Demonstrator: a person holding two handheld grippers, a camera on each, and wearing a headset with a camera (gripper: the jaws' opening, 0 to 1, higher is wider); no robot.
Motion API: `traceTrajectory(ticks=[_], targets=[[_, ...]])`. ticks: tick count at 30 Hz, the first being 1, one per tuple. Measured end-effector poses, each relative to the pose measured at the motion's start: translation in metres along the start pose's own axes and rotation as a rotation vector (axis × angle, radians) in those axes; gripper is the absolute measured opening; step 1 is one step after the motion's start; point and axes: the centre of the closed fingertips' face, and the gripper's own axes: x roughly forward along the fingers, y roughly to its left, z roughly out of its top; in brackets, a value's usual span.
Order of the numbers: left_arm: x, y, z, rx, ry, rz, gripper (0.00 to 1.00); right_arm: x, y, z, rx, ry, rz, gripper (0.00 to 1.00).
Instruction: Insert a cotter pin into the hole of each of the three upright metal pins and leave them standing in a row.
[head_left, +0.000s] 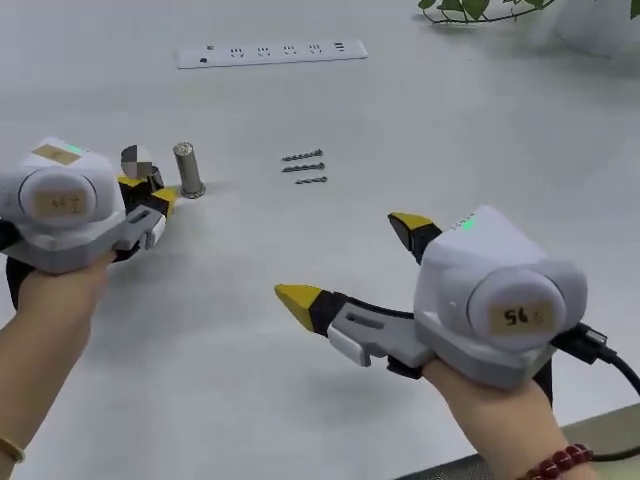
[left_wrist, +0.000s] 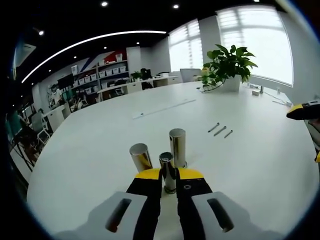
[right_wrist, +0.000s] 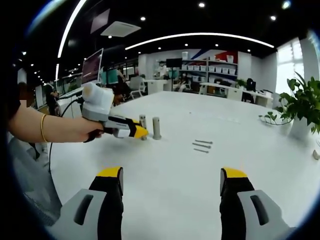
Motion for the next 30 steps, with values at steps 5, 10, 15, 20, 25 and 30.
traceTrajectory(ticks=[5, 10, 15, 20, 25, 30], targets=[[0.001, 0.000, 0.000, 0.007, -0.001, -0.003, 0.07, 0.000, 0.000, -0.002, 0.001, 0.008, -0.001, 0.77], [0.001, -0.001, 0.000, -0.006, 0.001, -0.016, 0.06, 0.000, 0.000, -0.002, 0.003, 0.007, 0.000, 0.77], [0.000, -0.004, 0.001, 0.025, 0.009, -0.018, 0.06, 0.000, -0.001, -0.002, 0.005, 0.007, -0.001, 0.78], [-0.002, -0.011, 0.000, 0.007, 0.015, -0.028, 0.06, 0.000, -0.003, -0.002, -0.001, 0.010, -0.006, 0.78], [-0.006, -0.019, 0.004, -0.008, 0.007, -0.044, 0.06, 0.001, -0.003, -0.001, 0.000, 0.006, -0.007, 0.78], [-0.010, -0.030, 0.003, -0.021, 0.009, -0.061, 0.06, 0.001, -0.001, -0.001, -0.007, 0.009, 0.003, 0.78]])
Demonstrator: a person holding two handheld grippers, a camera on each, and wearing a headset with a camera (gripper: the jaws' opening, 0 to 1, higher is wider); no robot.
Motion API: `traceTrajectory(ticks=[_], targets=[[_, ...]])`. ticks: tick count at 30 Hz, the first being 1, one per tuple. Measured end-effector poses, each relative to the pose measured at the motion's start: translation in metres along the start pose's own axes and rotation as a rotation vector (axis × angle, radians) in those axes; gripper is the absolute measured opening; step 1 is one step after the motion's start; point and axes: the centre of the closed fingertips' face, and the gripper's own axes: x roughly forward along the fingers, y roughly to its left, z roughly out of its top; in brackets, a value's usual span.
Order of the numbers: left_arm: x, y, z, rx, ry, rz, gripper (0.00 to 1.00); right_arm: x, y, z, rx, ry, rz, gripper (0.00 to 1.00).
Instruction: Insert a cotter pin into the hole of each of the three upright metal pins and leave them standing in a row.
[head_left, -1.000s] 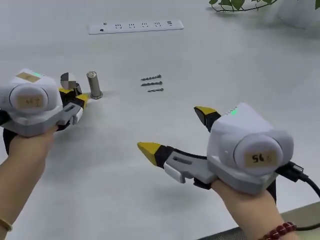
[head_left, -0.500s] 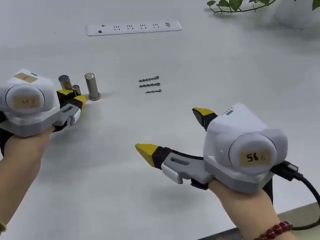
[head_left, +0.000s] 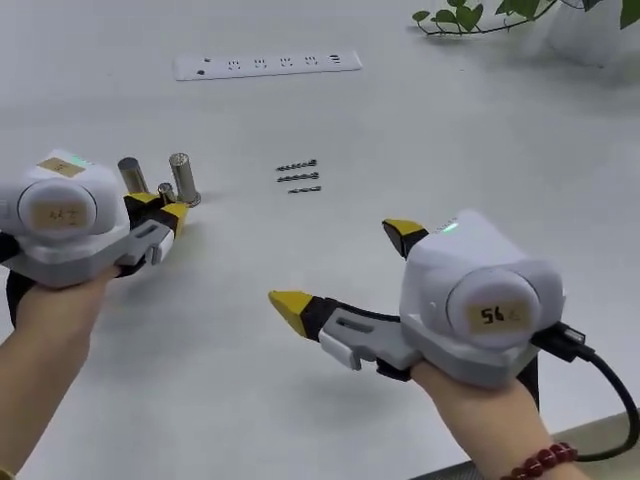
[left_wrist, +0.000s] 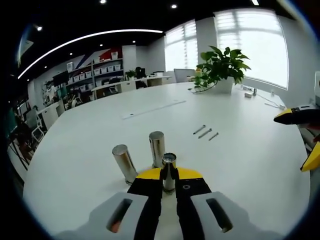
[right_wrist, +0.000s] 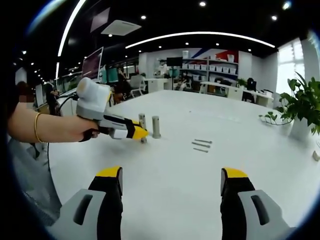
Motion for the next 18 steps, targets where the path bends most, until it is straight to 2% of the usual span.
traceTrajectory(ticks=[8, 18], targets=[[-0.005, -0.017, -0.001, -0.002, 0.002, -0.020, 0.06, 0.000, 0.000, 0.000, -0.008, 0.005, 0.007, 0.78], [-0.007, -0.030, -0.006, -0.022, 0.007, -0.024, 0.06, 0.000, -0.003, 0.000, 0.001, 0.004, 0.007, 0.78]])
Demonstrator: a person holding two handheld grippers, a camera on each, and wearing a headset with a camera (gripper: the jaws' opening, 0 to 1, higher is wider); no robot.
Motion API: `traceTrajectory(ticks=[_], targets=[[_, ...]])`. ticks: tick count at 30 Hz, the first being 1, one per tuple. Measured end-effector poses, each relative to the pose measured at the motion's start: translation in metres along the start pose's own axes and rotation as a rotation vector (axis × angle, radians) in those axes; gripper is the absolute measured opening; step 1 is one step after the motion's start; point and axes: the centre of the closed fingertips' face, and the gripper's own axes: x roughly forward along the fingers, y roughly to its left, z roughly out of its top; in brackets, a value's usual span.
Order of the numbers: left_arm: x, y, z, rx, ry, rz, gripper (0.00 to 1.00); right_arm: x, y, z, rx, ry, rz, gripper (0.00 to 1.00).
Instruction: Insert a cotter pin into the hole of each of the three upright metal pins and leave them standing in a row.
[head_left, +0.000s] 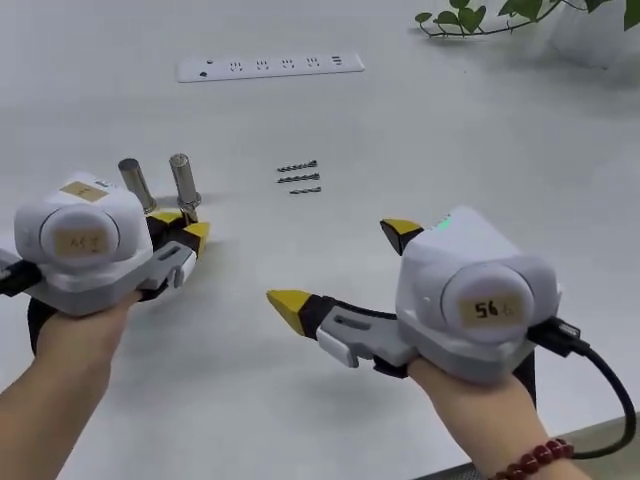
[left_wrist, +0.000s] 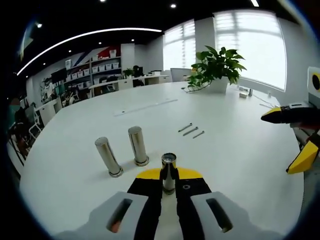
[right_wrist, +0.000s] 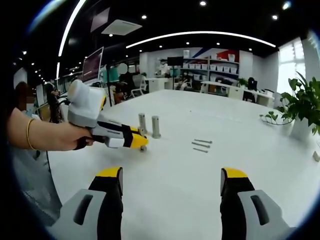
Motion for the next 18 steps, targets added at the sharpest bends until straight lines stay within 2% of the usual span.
traceTrajectory(ticks=[4, 18], targets=[[-0.0007, -0.0036, -0.0043, 0.003, 0.009, 0.000, 0.06, 0.0001, -0.0003, 0.0000, 0.001, 0.001, 0.001, 0.77], [-0.0011, -0.0035, -0.0039, -0.007, 0.002, 0.000, 0.06, 0.0004, -0.0026, -0.0015, 0.017, 0.008, 0.000, 0.76]])
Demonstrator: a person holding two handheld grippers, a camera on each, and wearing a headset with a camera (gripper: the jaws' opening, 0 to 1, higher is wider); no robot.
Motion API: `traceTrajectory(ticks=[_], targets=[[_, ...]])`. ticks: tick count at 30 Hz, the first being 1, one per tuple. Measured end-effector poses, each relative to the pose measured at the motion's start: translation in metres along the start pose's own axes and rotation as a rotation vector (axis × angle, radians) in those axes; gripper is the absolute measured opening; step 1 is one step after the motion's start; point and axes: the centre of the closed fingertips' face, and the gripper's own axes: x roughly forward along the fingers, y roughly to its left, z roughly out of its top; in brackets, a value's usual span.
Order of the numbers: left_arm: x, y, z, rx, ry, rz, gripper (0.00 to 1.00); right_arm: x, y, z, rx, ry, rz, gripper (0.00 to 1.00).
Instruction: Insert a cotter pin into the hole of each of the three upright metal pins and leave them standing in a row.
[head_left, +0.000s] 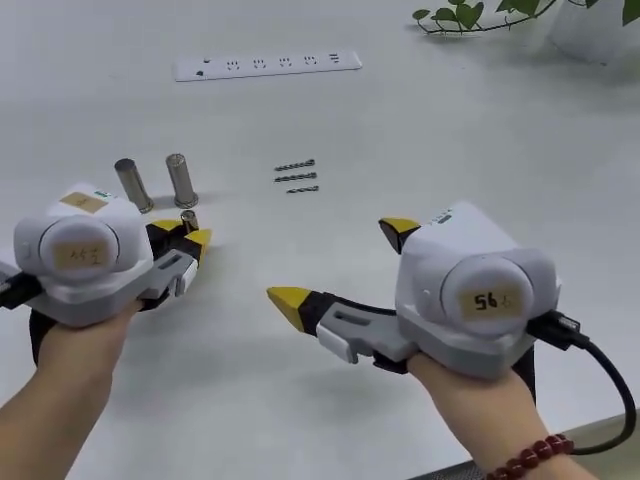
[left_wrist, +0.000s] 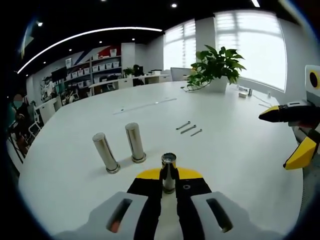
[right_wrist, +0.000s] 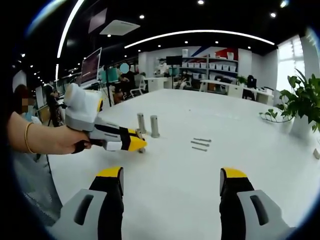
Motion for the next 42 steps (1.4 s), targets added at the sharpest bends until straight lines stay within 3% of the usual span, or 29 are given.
traceTrajectory(ticks=[5, 13, 21, 25, 29, 36, 42], targets=[[0.000, -0.001, 0.000, -0.002, 0.000, -0.002, 0.07, 0.000, 0.000, 0.001, 0.001, -0.001, 0.000, 0.76], [-0.001, 0.000, 0.000, -0.009, 0.005, -0.009, 0.21, -0.003, -0.005, 0.003, 0.028, -0.003, -0.007, 0.74], [-0.014, 0.004, 0.005, 0.013, 0.015, -0.003, 0.40, -0.005, -0.012, -0.006, 0.018, 0.075, 0.028, 0.64], [-0.021, 0.006, 0.006, -0.008, 0.026, 0.004, 0.49, -0.002, -0.016, 0.003, -0.060, 0.099, 0.066, 0.57], [-0.029, 0.005, 0.009, -0.020, 0.026, 0.009, 0.59, 0.002, -0.023, 0.007, -0.198, 0.143, 0.080, 0.54], [-0.043, 0.002, 0.009, -0.027, 0.040, 0.007, 0.71, 0.014, -0.026, 0.017, -0.230, 0.168, 0.152, 0.42], [-0.056, 0.001, 0.006, -0.040, 0.058, 0.000, 0.78, 0.031, -0.027, 0.019, -0.313, 0.237, 0.250, 0.34]])
